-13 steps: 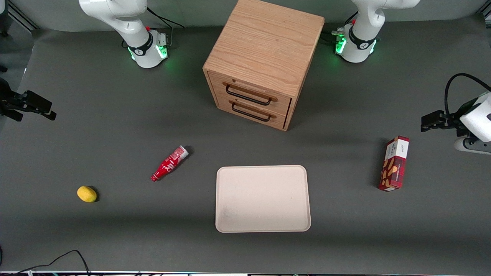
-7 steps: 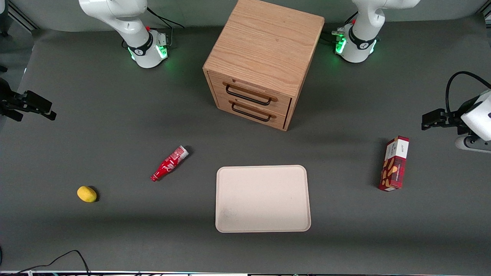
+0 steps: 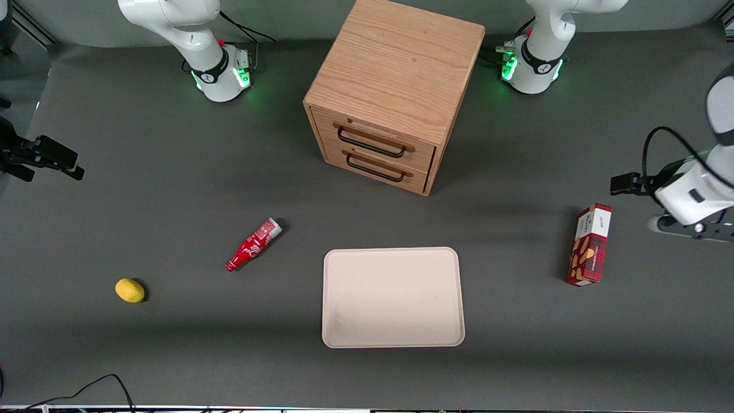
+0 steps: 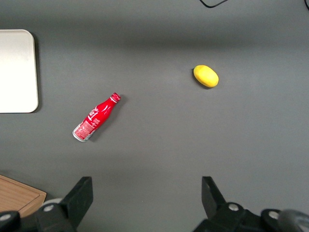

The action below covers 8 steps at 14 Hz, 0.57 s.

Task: Place red cookie box on tray
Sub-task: 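Lower the left gripper around the upright cookie box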

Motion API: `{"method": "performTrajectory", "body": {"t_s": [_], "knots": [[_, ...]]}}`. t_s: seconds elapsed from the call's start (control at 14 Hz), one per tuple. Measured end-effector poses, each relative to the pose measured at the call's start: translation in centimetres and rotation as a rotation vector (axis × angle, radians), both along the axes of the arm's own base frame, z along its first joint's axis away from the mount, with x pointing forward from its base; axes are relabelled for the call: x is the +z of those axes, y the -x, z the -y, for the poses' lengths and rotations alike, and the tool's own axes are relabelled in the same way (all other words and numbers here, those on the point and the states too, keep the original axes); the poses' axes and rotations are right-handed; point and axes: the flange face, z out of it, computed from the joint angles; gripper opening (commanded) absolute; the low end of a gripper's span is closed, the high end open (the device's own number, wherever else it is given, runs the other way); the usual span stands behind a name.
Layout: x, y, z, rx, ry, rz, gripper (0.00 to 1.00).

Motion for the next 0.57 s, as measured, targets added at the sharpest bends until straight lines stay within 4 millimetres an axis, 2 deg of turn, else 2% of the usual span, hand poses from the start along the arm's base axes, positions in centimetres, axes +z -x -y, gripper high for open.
{"method": "performTrajectory", "body": {"t_s": [0.21,0.57], "knots": [[-4.9,0.7,-0.4,-0.003,-0.005,0.005,1.0],[-10.2,1.6,-0.8,-0.061,-0.023,0.096,1.0]]}}
